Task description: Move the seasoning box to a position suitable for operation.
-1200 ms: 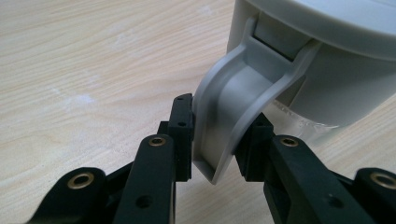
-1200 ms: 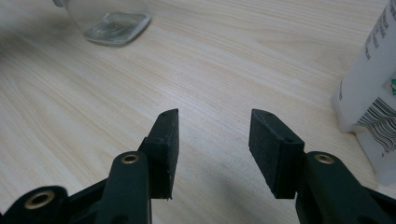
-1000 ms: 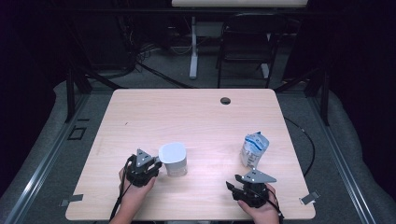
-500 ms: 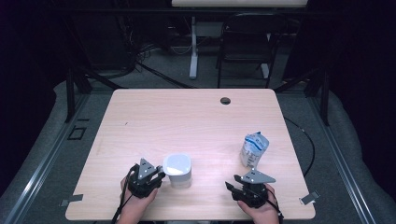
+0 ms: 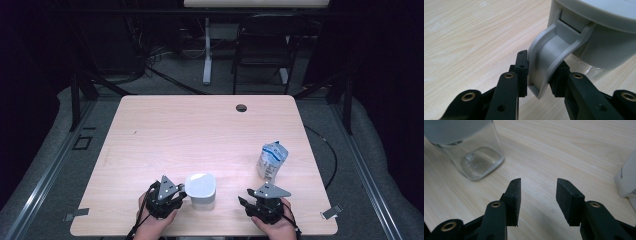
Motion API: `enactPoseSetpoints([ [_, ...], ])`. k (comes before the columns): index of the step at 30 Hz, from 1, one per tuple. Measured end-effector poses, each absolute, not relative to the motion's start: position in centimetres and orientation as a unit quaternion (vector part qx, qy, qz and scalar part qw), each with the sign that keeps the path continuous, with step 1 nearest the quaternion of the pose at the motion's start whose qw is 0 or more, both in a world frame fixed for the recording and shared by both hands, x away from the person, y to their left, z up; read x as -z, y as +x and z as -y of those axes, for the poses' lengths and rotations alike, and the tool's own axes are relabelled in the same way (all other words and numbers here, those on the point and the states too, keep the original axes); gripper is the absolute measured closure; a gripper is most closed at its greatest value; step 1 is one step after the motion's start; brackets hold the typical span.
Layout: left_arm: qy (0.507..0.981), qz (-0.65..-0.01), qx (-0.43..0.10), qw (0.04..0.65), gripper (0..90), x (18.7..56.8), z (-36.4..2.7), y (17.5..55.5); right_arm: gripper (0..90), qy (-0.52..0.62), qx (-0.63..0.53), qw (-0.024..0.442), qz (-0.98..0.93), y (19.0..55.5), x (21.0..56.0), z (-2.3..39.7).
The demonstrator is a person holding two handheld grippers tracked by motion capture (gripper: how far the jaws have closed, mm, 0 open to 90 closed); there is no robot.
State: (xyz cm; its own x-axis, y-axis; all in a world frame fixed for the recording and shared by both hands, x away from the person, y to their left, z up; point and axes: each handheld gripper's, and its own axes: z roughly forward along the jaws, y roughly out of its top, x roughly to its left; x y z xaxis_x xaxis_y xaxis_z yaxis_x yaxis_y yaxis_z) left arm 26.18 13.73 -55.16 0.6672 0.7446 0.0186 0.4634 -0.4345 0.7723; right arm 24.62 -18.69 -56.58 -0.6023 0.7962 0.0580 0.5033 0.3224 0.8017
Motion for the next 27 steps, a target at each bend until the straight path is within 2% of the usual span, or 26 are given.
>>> enactPoseSetpoints([
  [10, 0.827, -0.361, -0.174, 0.396, 71.2, 55.26, -13.95, 26.29, 57.2, 0.395, -0.418, 0.178, -0.798, 24.38, 56.49, 18.38],
  [18, 0.822, -0.373, -0.156, 0.401, 66.9, 54.81, -14.44, 26.17, 59.0, 0.406, -0.420, 0.173, -0.793, 24.48, 56.33, 18.66],
  [27, 0.821, -0.377, -0.157, 0.399, 69.5, 54.39, -14.71, 25.54, 59.3, 0.404, -0.422, 0.173, -0.792, 24.39, 56.17, 18.52],
])
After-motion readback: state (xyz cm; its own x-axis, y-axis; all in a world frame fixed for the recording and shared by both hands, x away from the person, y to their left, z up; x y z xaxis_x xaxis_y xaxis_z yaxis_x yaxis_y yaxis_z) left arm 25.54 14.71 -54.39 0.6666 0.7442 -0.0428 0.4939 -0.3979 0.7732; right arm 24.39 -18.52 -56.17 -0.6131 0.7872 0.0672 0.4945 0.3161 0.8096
